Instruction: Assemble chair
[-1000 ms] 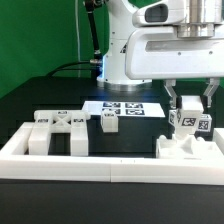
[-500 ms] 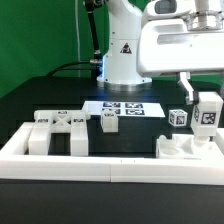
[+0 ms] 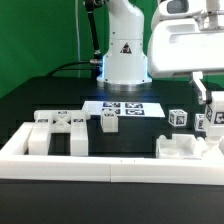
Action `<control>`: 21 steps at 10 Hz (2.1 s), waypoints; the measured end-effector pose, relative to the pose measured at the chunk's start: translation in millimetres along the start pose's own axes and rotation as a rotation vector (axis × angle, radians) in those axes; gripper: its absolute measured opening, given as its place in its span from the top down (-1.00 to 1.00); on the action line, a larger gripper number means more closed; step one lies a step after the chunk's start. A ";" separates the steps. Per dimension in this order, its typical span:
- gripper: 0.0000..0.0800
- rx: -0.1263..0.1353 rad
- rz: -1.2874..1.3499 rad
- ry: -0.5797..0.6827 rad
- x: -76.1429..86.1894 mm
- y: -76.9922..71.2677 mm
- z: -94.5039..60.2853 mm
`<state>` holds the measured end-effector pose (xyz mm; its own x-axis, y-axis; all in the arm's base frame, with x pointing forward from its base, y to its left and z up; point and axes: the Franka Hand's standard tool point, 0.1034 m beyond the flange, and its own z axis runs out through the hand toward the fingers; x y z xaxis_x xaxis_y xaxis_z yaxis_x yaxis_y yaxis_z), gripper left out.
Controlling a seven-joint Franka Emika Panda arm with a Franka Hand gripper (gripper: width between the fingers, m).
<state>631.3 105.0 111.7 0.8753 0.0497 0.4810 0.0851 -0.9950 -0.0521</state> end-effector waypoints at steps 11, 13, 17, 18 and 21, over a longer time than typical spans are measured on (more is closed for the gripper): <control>0.27 -0.002 -0.038 0.021 -10.2 -0.6 13.8; 0.27 -0.002 -0.041 0.017 -14.4 -1.5 17.8; 0.27 -0.008 -0.067 0.124 -18.4 -1.1 20.9; 0.27 -0.009 -0.077 0.144 -20.5 -1.0 20.5; 0.27 -0.008 -0.095 0.127 -20.0 -1.6 20.5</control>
Offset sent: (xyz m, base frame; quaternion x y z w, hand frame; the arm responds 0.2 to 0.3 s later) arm 0.0000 0.0000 0.0000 0.0000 0.0000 0.0000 1.0000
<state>623.4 107.4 84.2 0.7961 0.1329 0.5904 0.1605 -0.9870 0.0058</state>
